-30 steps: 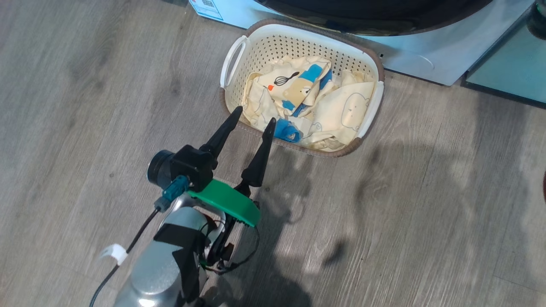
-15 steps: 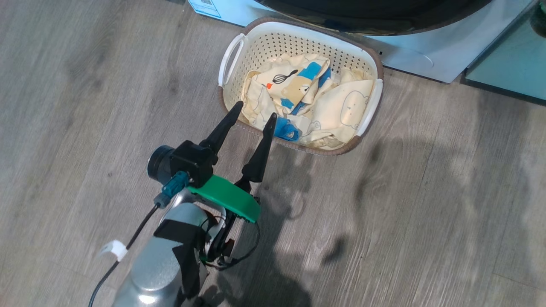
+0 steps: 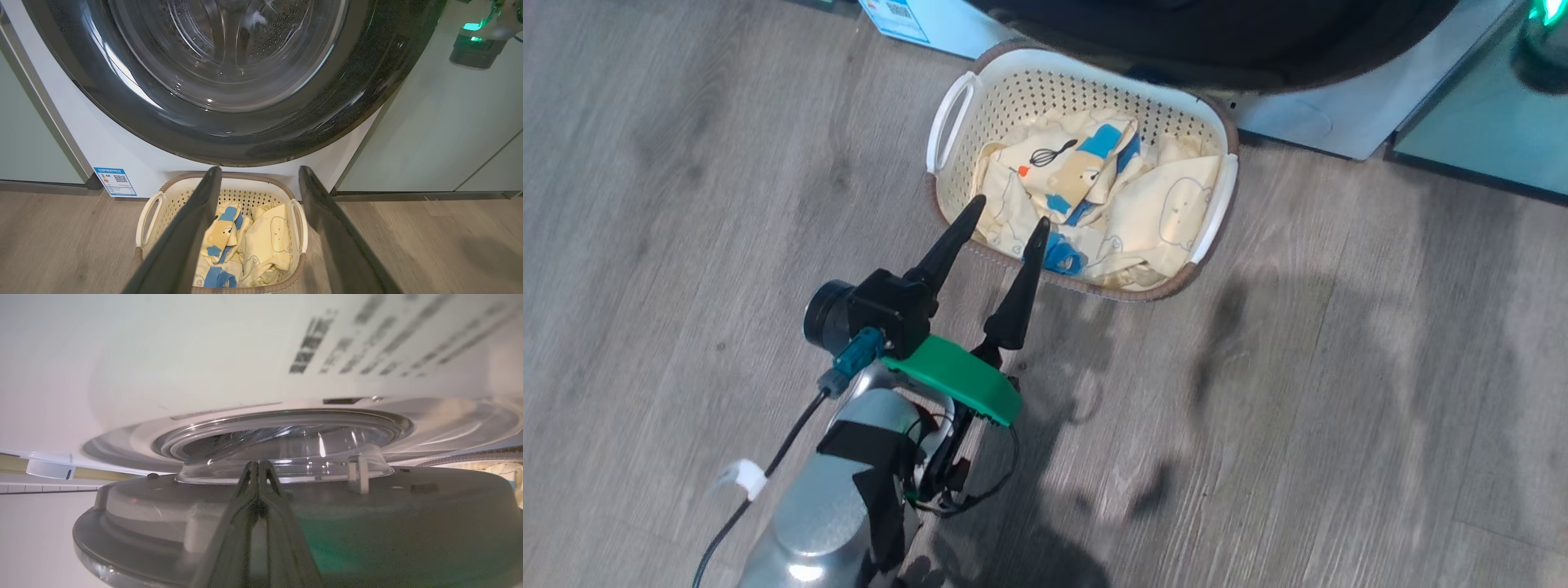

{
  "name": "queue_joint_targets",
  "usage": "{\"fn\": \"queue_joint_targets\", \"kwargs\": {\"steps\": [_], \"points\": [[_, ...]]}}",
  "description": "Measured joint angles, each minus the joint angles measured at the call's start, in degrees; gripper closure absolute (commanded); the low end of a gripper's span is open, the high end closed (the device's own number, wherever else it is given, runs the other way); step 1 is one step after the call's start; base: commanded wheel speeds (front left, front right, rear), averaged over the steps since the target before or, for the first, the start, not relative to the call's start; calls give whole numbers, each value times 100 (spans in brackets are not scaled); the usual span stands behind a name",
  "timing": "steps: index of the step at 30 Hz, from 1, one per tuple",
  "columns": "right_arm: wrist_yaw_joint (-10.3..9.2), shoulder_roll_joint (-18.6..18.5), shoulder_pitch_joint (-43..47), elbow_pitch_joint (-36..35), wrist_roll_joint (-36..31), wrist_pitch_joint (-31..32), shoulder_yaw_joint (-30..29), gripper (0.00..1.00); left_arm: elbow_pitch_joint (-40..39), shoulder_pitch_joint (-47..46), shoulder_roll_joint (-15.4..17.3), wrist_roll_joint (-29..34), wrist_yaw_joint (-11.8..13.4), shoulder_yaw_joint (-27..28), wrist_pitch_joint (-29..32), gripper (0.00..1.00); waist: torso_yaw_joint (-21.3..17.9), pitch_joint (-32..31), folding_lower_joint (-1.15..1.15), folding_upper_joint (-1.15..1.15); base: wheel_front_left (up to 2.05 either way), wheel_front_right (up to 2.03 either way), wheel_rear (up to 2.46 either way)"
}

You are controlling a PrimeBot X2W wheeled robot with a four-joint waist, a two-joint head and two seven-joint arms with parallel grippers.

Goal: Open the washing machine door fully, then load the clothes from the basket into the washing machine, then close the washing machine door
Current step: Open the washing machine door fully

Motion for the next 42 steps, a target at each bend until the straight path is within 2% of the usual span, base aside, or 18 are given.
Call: {"fn": "queue_joint_targets", "kwargs": {"steps": [7,17,29,42], "points": [[0,86,507,-479,230,344,148,100,47,1,0,29,0,63,0,0,-50,-143,0,0,0,0,0],[0,154,1445,-1344,787,655,701,100,89,52,0,35,-2,146,0,0,-137,-434,-1,0,0,0,0],[0,159,2448,-2351,1441,600,1796,100,216,331,0,91,-26,233,0,0,-193,-882,-1,0,0,0,0],[0,179,3137,-2828,1819,454,2663,100,286,711,3,152,-69,335,1,0,-148,-1367,0,0,0,0,0]]}}
